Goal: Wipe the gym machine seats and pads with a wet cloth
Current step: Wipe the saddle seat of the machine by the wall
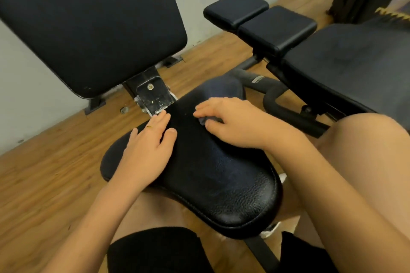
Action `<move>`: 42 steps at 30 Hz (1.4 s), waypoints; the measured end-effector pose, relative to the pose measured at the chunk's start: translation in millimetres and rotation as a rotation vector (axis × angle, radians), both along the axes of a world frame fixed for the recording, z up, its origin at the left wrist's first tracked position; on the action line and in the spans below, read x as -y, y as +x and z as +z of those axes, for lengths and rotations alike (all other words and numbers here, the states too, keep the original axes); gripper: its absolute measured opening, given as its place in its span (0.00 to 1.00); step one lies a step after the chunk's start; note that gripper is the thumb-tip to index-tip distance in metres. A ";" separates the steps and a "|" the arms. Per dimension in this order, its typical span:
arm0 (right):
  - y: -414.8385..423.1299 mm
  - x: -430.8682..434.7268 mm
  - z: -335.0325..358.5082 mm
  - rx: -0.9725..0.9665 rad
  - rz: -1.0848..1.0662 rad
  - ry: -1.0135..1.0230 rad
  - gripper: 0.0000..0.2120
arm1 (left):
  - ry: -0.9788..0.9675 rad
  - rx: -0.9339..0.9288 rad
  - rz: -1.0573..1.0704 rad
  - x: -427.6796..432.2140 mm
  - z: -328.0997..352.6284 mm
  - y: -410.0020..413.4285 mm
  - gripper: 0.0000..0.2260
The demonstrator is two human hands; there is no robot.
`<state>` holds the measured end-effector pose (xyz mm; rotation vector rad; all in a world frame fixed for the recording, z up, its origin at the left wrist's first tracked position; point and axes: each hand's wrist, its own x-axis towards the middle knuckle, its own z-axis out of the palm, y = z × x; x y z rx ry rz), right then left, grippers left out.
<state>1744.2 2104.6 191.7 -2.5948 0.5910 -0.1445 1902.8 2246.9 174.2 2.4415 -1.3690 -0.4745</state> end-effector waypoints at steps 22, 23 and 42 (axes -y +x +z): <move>14.8 84.8 -63.8 0.832 -0.826 0.911 0.16 | 0.041 0.012 -0.257 74.9 10.0 -44.0 0.24; 15.0 85.6 -63.0 0.825 -0.817 0.912 0.15 | 0.040 0.015 -0.259 75.0 10.1 -43.6 0.24; -8.7 36.0 -60.0 0.729 -0.712 0.758 0.21 | 0.010 0.013 -0.262 75.3 6.8 -40.2 0.25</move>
